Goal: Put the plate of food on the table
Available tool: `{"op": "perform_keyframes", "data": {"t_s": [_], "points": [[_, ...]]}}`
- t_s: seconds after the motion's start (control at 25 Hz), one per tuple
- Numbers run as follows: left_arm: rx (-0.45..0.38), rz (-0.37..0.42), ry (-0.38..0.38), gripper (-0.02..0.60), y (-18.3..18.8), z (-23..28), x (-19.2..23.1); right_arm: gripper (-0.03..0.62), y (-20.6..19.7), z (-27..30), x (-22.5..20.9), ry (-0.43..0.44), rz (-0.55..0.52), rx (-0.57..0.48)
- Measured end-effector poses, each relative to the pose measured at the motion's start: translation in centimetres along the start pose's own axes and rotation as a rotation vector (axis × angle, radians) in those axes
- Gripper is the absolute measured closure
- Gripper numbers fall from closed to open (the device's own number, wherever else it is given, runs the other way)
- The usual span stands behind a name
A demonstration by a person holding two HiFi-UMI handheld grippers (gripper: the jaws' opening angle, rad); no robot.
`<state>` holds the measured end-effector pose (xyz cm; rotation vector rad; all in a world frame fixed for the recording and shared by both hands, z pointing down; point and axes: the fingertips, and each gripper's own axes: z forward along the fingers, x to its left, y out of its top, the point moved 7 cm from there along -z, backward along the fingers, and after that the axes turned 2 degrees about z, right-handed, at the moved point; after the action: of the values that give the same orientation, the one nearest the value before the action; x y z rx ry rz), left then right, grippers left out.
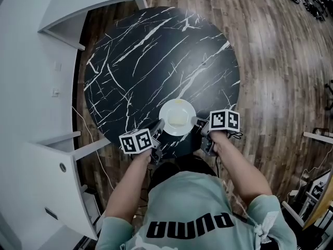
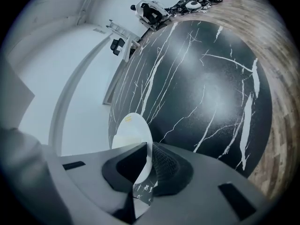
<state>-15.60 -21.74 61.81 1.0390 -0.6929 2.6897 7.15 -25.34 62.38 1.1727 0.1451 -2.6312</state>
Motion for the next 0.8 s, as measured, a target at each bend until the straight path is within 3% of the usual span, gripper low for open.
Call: {"op": "perform_keyframes", "data": {"t_s": [0.8], "points": [[0.022, 0.034, 0.046, 0.525, -0.4, 2.5, 2.2, 0.557, 0.9, 2.2, -1.3, -0.053, -0.033, -0.002]]}}
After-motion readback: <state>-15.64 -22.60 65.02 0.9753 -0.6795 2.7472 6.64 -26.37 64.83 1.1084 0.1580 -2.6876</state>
